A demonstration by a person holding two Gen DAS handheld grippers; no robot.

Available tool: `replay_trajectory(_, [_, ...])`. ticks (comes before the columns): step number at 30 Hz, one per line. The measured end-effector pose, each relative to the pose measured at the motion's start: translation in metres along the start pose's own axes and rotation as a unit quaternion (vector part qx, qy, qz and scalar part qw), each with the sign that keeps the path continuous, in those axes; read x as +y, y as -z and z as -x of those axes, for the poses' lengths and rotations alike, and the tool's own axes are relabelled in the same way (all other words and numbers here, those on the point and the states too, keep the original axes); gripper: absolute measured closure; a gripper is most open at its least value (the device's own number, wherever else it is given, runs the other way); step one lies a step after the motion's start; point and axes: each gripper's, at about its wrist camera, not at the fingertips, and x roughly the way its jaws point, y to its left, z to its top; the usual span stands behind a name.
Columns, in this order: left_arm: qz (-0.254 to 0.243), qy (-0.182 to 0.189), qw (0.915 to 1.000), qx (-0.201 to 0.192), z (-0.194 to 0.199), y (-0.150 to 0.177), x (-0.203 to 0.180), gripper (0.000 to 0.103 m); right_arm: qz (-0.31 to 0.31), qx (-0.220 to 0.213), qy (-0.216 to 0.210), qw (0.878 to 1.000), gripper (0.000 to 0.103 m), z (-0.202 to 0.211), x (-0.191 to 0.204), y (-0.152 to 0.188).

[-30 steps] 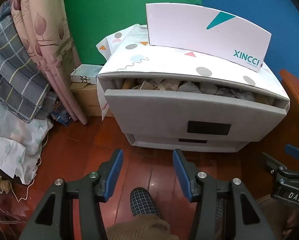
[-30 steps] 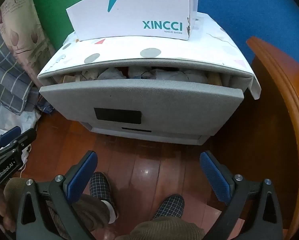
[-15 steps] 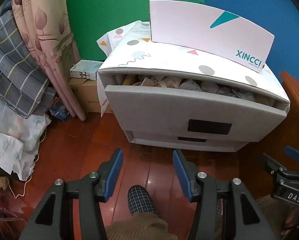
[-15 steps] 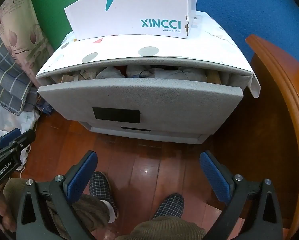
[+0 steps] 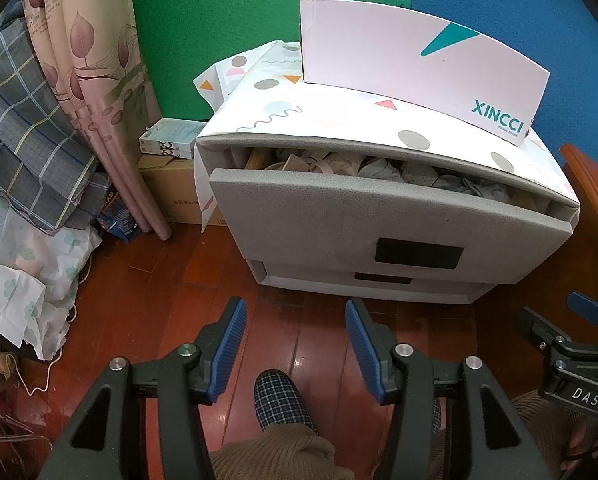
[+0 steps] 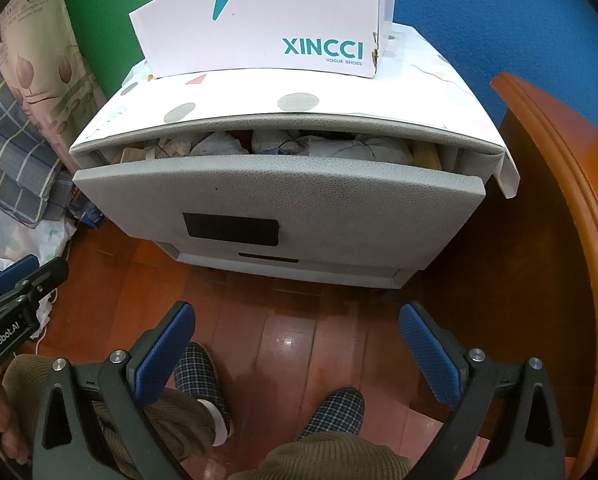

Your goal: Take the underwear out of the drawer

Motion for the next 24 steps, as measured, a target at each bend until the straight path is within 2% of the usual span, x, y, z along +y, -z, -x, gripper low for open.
replay_trajectory(24, [0.003,0.001,1.0000,0.002,-0.0020,0.0027,-0.0008,0.050,0.000,-0.001,0.001,1.000,0.002,-0.0001,0.0009,-0.0003])
